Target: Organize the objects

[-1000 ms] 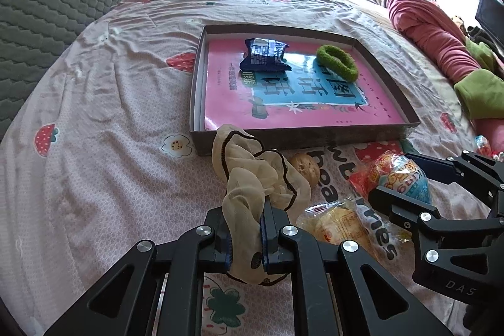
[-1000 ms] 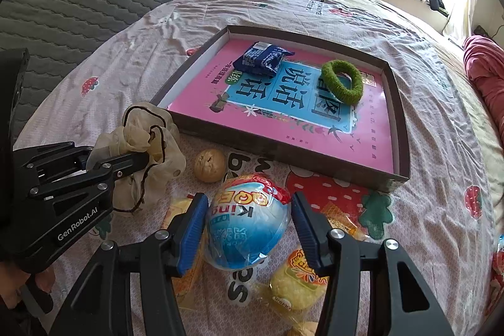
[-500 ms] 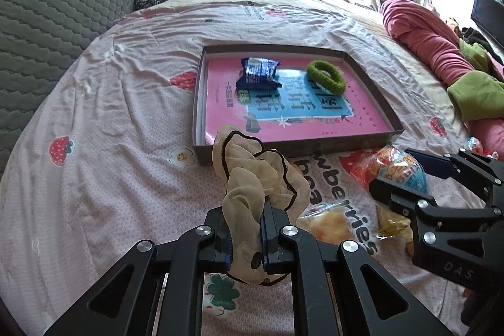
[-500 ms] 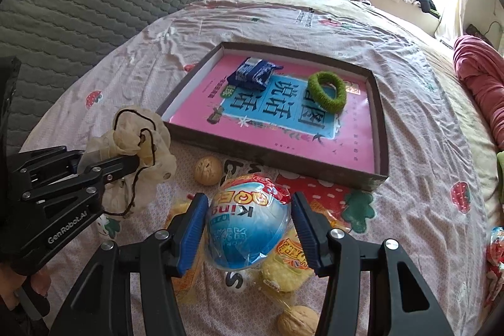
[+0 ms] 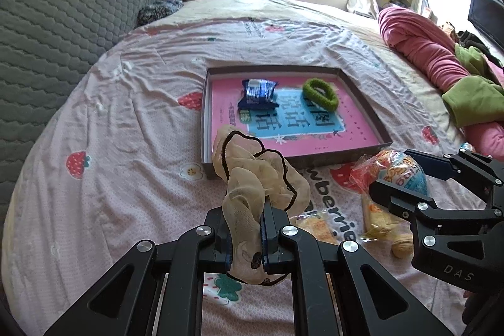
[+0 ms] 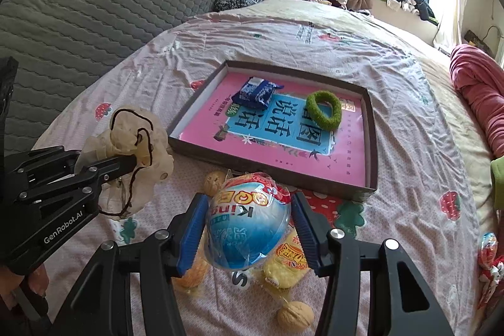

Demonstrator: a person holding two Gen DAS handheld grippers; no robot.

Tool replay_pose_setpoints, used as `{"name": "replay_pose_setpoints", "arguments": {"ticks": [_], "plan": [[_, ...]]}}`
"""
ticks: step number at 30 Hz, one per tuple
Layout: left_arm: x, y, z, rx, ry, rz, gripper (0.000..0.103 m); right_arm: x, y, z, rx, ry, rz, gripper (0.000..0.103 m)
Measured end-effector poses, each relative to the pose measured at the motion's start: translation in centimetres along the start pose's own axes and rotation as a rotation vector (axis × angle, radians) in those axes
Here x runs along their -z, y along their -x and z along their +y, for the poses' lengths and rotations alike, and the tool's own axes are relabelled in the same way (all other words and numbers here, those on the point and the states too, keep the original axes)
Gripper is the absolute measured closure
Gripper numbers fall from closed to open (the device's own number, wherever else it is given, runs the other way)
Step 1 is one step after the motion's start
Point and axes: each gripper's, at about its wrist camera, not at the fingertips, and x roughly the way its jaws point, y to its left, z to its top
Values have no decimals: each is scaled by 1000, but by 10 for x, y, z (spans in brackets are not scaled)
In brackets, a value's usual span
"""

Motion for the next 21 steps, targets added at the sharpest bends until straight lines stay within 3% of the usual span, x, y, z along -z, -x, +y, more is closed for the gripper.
{"name": "replay_pose_setpoints", "arguments": {"ticks": [13,21], "plan": [[-11,65,-21,-3,-26,-81,91,-5,68,3,16,2,-91,48],[-44,87,-29,-1,-37,-141,91,-28,98,-6,30,7,-157,48]]}}
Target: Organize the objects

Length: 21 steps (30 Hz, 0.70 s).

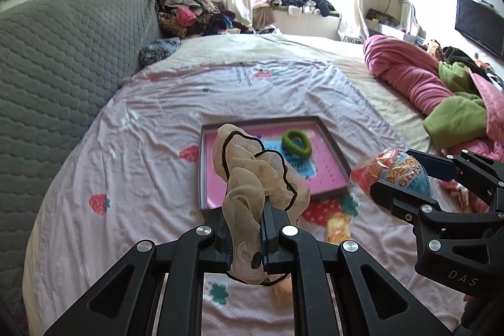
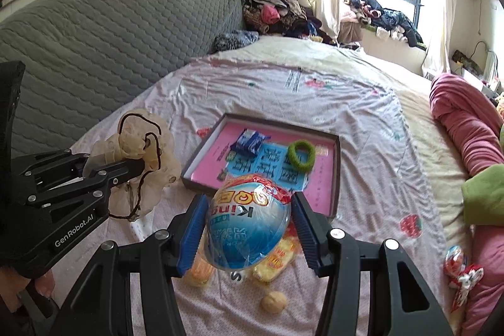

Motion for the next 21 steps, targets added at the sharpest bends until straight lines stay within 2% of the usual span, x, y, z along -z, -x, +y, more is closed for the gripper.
{"name": "replay_pose_setpoints", "arguments": {"ticks": [5,10,21], "plan": [[-20,-15,-4,1,-4,-11,91,-17,-5,-12,10,2,-16,48],[-33,-51,-5,1,-6,-1,90,-27,-29,-24,13,7,-16,48],[-30,-151,2,0,-10,75,90,-27,-127,-37,-9,-2,54,48]]}}
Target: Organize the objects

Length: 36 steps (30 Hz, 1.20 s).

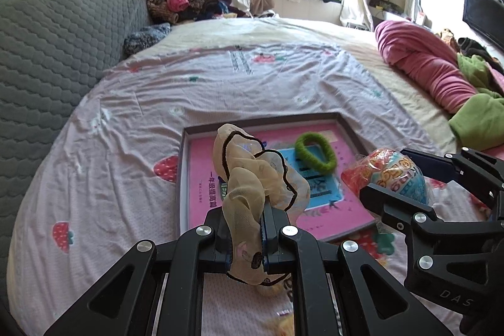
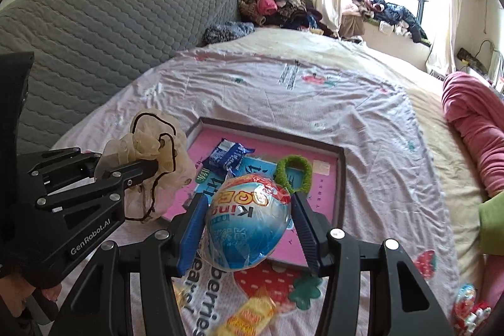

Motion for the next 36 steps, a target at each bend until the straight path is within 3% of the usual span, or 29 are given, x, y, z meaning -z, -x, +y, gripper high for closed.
{"name": "replay_pose_setpoints", "arguments": {"ticks": [12,25,30,36], "plan": [[10,-67,7,-3,0,42,90,12,-73,-10,-12,-2,65,48],[31,-107,7,-7,-3,86,90,26,-118,-17,7,3,139,48],[32,-111,9,-15,2,88,87,28,-124,-15,8,5,141,48],[35,-113,12,-33,5,90,74,28,-124,-16,12,1,134,48]]}}
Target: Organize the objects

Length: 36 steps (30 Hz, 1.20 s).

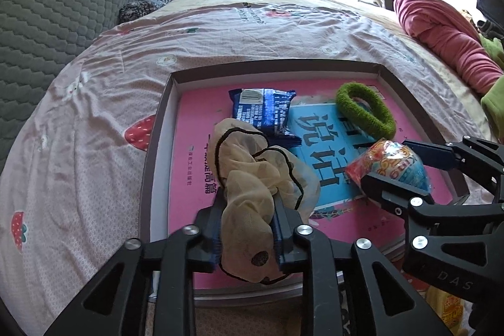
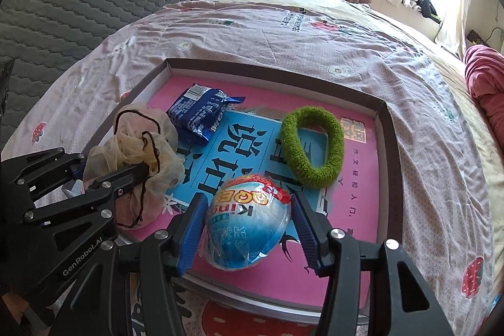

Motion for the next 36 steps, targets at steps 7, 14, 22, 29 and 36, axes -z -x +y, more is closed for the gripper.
{"name": "replay_pose_setpoints", "arguments": {"ticks": [7,14,22,29,36], "plan": [[0,-1,1,-17,-3,10,50,0,-1,-1,1,-12,0,48],[2,2,5,-30,1,9,33,1,0,-3,5,-22,16,47],[1,11,11,-41,7,2,25,2,6,-6,5,-42,14,38],[-2,23,13,-52,11,-1,21,-2,19,-9,17,-52,1,30],[-4,49,15,-81,17,-22,17,-6,50,-10,27,-58,-35,18]]}}
